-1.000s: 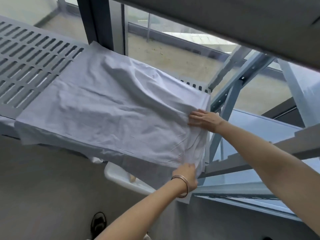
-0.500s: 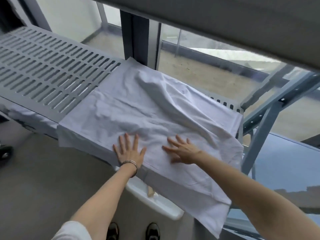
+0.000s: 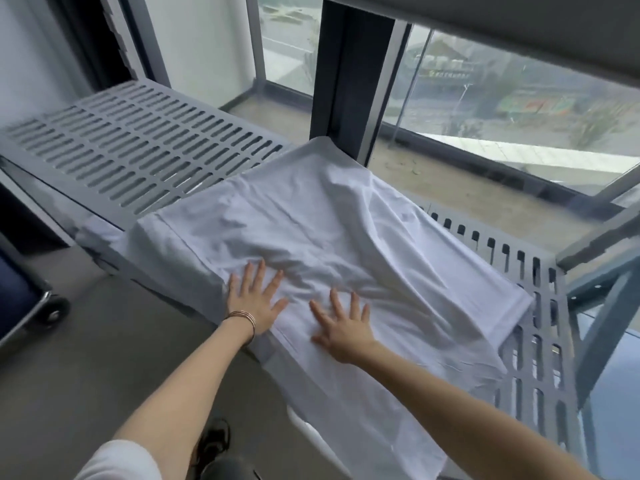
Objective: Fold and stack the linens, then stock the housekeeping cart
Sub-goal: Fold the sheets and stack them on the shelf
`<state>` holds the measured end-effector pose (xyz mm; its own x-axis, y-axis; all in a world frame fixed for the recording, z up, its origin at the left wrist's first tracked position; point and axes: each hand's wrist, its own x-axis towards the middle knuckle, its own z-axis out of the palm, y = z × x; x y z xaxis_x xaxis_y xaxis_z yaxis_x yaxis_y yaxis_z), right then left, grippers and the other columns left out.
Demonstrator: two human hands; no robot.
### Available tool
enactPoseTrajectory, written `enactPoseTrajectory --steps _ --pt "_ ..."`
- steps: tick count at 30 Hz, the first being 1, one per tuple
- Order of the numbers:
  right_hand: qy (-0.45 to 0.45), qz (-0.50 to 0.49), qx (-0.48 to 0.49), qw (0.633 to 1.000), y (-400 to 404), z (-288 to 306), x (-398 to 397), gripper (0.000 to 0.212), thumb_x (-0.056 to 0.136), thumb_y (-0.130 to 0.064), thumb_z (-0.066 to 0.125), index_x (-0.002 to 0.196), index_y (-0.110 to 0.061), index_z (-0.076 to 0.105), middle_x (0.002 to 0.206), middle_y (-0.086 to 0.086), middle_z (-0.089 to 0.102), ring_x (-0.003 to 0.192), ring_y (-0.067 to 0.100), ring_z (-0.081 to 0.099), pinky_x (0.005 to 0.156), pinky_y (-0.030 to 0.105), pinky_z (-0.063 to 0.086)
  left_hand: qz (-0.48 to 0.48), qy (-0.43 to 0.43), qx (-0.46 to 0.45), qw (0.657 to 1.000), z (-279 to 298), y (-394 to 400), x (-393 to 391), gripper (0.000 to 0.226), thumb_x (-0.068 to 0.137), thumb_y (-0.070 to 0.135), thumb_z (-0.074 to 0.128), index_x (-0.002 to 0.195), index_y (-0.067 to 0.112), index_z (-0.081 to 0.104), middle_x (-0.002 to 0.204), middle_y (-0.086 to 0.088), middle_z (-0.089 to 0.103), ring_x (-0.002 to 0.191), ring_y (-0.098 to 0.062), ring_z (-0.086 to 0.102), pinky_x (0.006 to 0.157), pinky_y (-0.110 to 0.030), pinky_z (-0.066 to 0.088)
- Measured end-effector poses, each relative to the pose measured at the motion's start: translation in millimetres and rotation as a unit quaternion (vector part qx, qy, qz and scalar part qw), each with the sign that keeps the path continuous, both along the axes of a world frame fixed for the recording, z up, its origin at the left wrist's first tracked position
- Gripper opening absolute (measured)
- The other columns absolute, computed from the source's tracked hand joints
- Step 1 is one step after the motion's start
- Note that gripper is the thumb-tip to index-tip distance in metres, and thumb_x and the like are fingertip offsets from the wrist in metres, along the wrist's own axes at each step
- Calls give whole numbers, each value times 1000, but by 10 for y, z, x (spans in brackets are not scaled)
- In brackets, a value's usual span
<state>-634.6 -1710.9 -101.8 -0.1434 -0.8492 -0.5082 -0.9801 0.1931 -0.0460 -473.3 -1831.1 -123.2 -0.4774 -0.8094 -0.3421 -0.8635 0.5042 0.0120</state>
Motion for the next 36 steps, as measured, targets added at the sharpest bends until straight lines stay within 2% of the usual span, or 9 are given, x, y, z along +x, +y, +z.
enactPoseTrajectory --steps 17,21,23,25,28,30,32,34,36 --pt "-31 -158 -55 985 -2046 -57 1639 57 100 -47 23 149 -37 -6 154 9 -26 132 56 -24 109 62 -10 -161 -27 29 986 93 -2610 1015 60 96 57 20 147 40 -9 156 1 -23 142 -19 -24 115 -50 -10" --pt "-42 -188 -36 981 -2479 -14 1806 59 100 -47 25 149 -38 -6 154 9 -26 132 57 -23 110 63 -9 -108 -39 0 993 121 -2866 1068 55 97 58 12 145 45 -12 154 6 -24 143 -20 -22 111 -58 -12" --pt "-63 -184 -21 981 -2531 57 1811 61 98 -49 30 150 -36 0 156 7 -23 133 57 -21 111 62 -7 -74 -68 -20 995 159 -2770 1033 53 99 51 8 146 41 -14 156 6 -20 144 -23 -19 111 -57 -9" --pt "-102 -142 -20 984 -2468 197 1683 59 97 -44 40 149 -27 19 158 7 -10 139 50 -10 114 55 0 -60 -93 -64 992 225 -2550 967 53 102 32 12 149 30 -12 158 3 -15 145 -24 -14 113 -57 -4" --pt "-198 -99 -99 970 -2085 458 1177 39 95 -22 52 133 -13 52 150 14 34 137 29 33 110 33 26 -85 -52 -87 991 349 -2072 811 61 96 11 24 151 16 -3 159 -3 -9 146 -25 -9 116 -52 -1" --pt "-156 -98 -199 963 -1662 567 694 32 87 -4 55 117 -11 65 132 11 55 122 31 50 99 34 41 -103 16 -79 991 426 -1677 657 61 96 15 29 151 14 3 159 -7 -3 146 -25 -5 118 -47 -1" --pt "-71 -72 -238 966 -1218 606 220 42 79 9 49 111 -13 67 126 9 58 115 33 53 89 38 47 -112 102 -64 986 498 -1238 456 59 96 24 34 150 15 13 158 -8 5 145 -26 4 118 -42 3" --pt "-4 -33 -186 982 -889 568 -156 60 77 14 42 122 -21 61 135 5 51 114 34 51 81 41 49 -132 168 -27 977 562 -741 200 59 95 36 38 148 17 21 157 -8 10 144 -25 8 118 -41 5" --pt "27 -23 -102 994 -707 471 -432 74 79 10 46 139 -33 40 146 3 36 115 33 50 80 42 50 -145 187 13 971 582 -212 -105 64 93 46 41 147 17 22 157 -8 8 145 -27 5 116 -44 3"
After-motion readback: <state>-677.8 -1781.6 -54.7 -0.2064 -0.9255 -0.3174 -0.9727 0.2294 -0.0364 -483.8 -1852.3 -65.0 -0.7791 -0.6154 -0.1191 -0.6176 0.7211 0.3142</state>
